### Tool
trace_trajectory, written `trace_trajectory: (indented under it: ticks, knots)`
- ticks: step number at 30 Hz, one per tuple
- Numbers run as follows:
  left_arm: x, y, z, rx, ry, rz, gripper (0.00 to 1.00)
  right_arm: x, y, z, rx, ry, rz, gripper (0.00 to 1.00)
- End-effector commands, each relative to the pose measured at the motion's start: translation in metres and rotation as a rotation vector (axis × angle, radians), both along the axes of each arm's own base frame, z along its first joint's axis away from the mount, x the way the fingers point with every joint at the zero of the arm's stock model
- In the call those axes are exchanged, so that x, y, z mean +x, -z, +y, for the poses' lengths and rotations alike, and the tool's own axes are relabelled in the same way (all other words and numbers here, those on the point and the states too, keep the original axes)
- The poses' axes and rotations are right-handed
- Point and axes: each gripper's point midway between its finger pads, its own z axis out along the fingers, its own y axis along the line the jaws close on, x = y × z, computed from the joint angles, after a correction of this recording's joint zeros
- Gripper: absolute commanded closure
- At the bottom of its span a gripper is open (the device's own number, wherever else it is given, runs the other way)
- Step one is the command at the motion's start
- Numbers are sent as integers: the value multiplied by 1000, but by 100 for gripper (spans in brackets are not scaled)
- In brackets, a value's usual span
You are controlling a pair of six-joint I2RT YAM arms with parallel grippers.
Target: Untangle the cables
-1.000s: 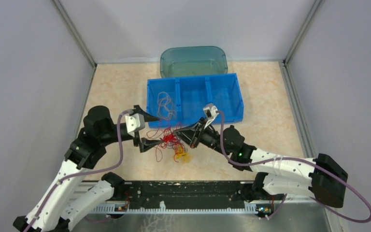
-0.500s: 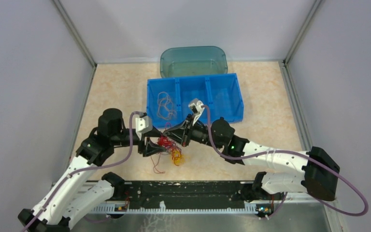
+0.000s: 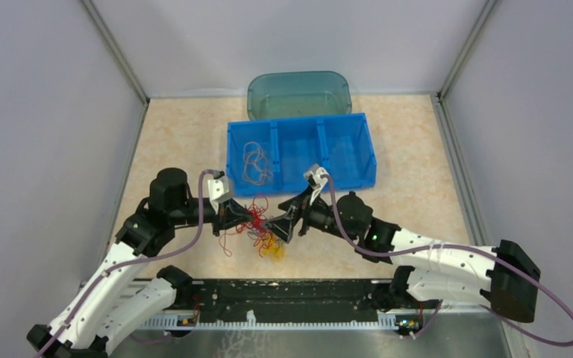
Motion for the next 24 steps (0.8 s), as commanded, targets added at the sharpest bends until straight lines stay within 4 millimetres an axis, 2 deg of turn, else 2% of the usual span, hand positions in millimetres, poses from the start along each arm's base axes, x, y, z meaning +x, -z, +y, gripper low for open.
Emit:
trace_trajectory:
  ticks: [1,3,7,14,19,22,24]
  knots:
    - [4,-38,-2,-70,-40,-37,100,-5,40,-21,-100,30,64,9]
    - [6,-51,-2,-89,-49,-61,100,-9,51,-27,-107,31,89,10]
    - [8,-71,-3,-115,-57,-87,100,-18,67,-28,-134,-3,121,21]
    - [8,-85,-3,-134,-56,-104,100,-22,79,-15,-134,-50,165,38]
    - [9,-90,-2,-136,-62,-115,100,-17,80,-11,-124,-31,168,59]
    - [8,-89,-1,-127,-61,-122,100,-10,79,-14,-133,11,161,86]
    - [10,-83,1,-99,-68,-135,100,-6,76,-21,-145,46,151,98]
